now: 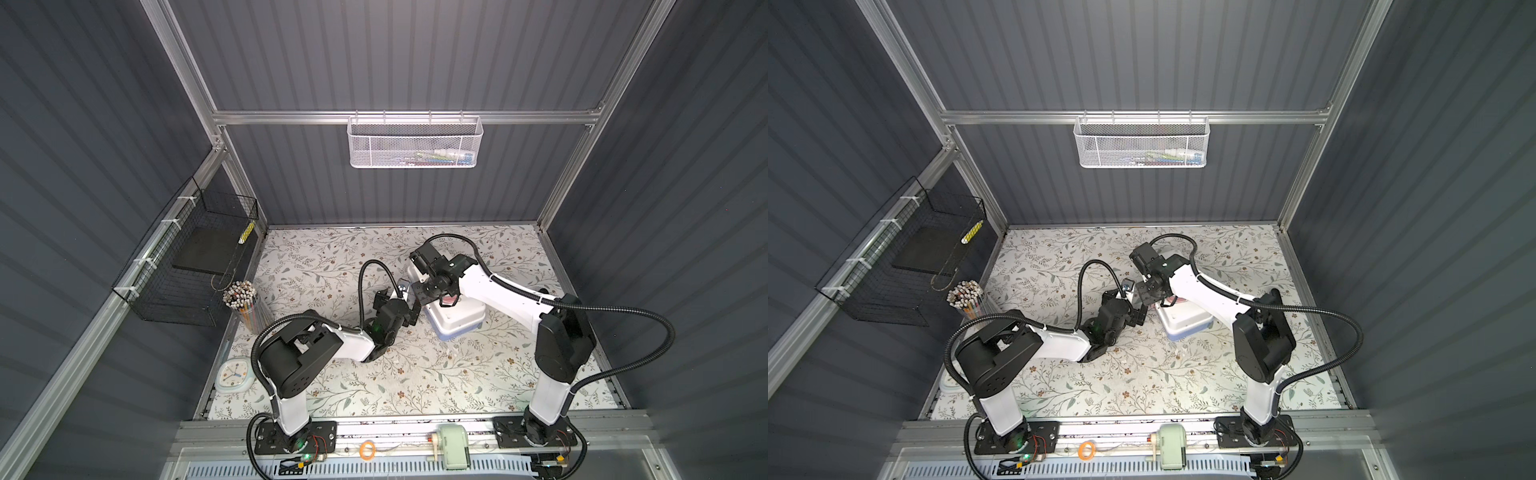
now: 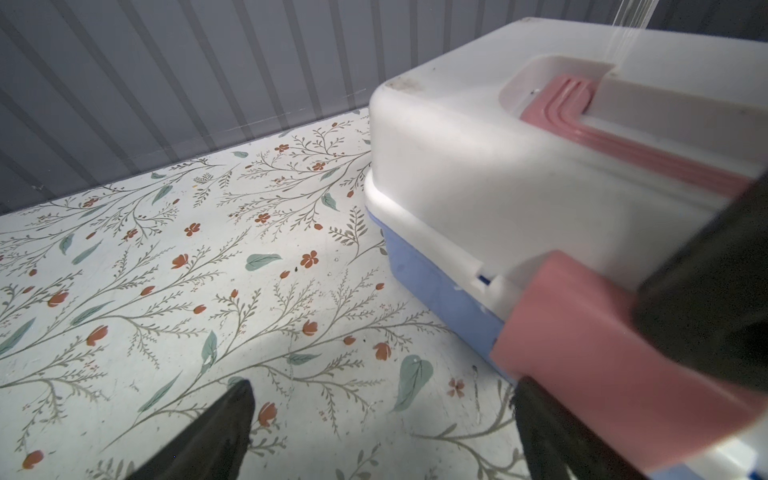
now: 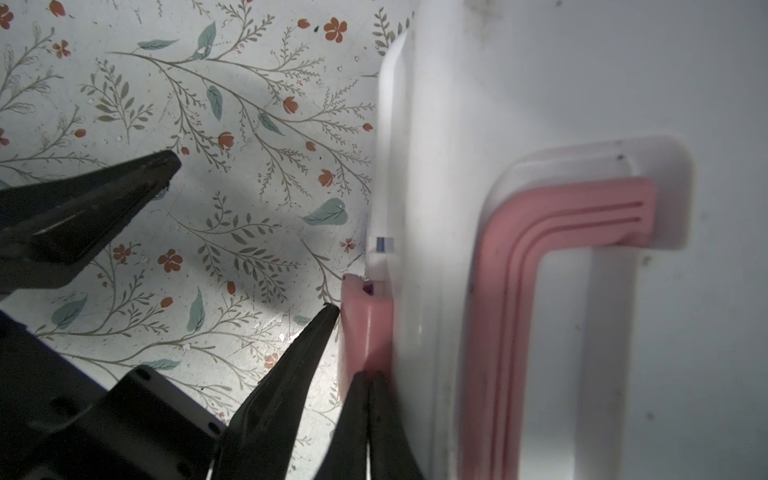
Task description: Pack the tool kit
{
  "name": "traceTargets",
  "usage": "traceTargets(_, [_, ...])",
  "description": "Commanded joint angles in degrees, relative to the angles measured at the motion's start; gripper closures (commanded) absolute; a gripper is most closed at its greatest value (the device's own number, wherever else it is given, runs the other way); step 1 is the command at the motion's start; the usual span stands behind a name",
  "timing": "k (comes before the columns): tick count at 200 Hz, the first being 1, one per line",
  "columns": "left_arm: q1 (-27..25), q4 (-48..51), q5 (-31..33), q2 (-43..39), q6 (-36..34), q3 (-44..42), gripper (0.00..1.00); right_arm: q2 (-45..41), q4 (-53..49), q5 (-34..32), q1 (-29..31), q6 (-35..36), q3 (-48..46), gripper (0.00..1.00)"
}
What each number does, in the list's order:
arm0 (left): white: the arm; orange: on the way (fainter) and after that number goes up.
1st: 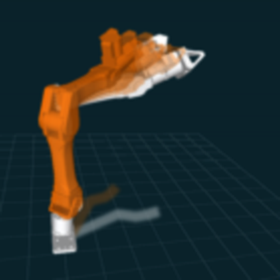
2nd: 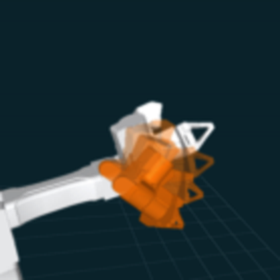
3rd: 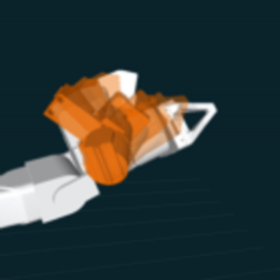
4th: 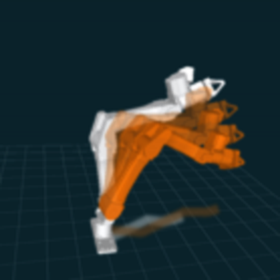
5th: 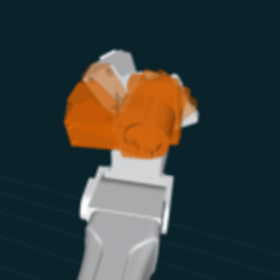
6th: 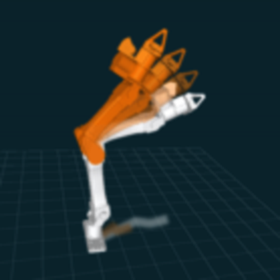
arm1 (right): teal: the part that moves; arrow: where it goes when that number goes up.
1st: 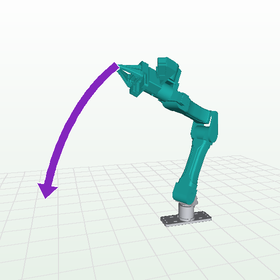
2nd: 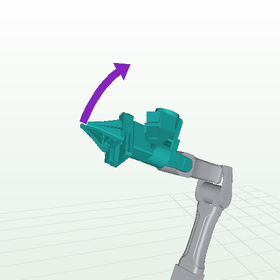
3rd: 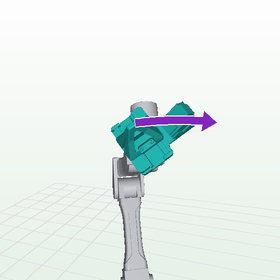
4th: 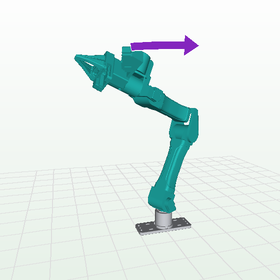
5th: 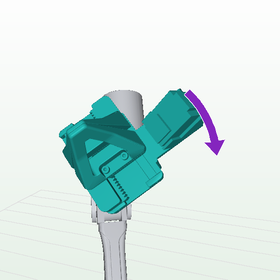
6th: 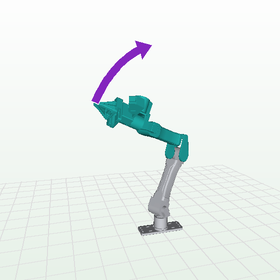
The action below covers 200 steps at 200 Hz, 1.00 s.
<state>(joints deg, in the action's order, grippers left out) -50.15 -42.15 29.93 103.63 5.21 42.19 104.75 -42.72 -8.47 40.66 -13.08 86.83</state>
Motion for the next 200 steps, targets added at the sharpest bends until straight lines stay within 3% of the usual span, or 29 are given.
traceTargets(1, [-0.14, -1.62, -2.35, 0.84, 1.26, 2.12, 0.02, 2.30, -3.84, -2.14, 0.06, -0.14, 0.97, 0.94])
traceTargets(200, [-0.03, -2.15, -3.11, 1.96, 1.90, 2.61, 0.02, 4.74, -5.61, -3.52, 0.66, -0.11, 2.50, 0.93])
